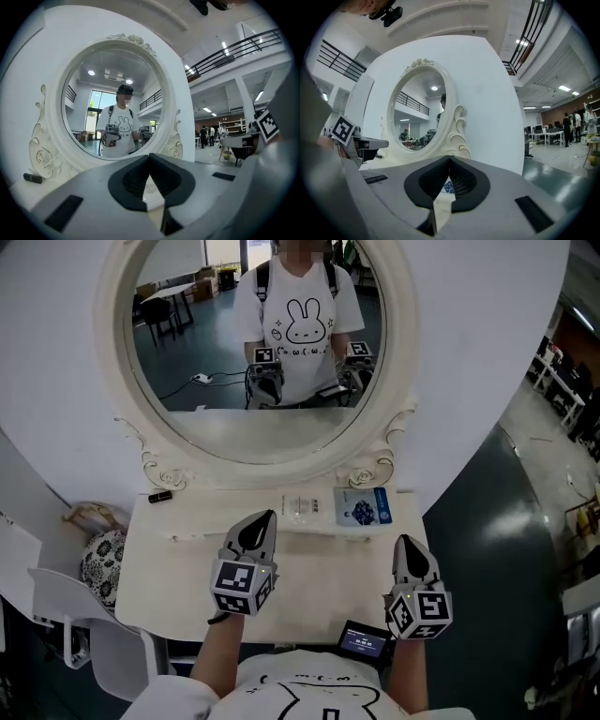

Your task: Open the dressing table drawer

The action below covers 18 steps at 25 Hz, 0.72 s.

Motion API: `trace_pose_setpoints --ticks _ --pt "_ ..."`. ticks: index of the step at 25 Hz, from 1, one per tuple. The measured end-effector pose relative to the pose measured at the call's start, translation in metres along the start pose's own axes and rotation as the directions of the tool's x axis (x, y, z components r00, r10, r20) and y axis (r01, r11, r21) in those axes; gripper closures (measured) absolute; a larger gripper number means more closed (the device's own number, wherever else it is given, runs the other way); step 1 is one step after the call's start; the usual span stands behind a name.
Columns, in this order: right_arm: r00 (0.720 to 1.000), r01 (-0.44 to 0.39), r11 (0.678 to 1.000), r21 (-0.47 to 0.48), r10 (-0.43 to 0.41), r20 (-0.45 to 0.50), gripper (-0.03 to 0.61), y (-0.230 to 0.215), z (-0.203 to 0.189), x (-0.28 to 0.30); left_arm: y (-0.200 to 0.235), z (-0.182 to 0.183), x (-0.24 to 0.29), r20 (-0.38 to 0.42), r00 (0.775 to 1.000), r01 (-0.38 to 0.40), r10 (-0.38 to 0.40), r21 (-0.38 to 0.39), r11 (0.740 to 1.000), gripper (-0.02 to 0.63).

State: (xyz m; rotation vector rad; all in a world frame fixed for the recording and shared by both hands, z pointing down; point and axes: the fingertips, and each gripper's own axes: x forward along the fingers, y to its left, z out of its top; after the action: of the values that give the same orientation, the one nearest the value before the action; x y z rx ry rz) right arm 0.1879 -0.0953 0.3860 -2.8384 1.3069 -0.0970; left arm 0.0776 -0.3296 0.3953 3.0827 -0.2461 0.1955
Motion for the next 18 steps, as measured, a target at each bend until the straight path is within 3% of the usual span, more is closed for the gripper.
trace_pose_setpoints --ticks 7,18 --pt "0.997 0.062 0.998 -0.002 -0.062 -0.041 0.558 0.001 -0.014 0.004 0.012 -0.018 0.008 -0.044 0.998 0.051 -0.052 -0.033 0.998 0.606" --pt "0.991 0.041 0.999 -0.017 -0.043 -0.123 0.558 -0.016 -0.043 0.026 0.026 -0.043 0.026 -0.081 0.997 -0.017 0.010 -0.078 0.997 0.606"
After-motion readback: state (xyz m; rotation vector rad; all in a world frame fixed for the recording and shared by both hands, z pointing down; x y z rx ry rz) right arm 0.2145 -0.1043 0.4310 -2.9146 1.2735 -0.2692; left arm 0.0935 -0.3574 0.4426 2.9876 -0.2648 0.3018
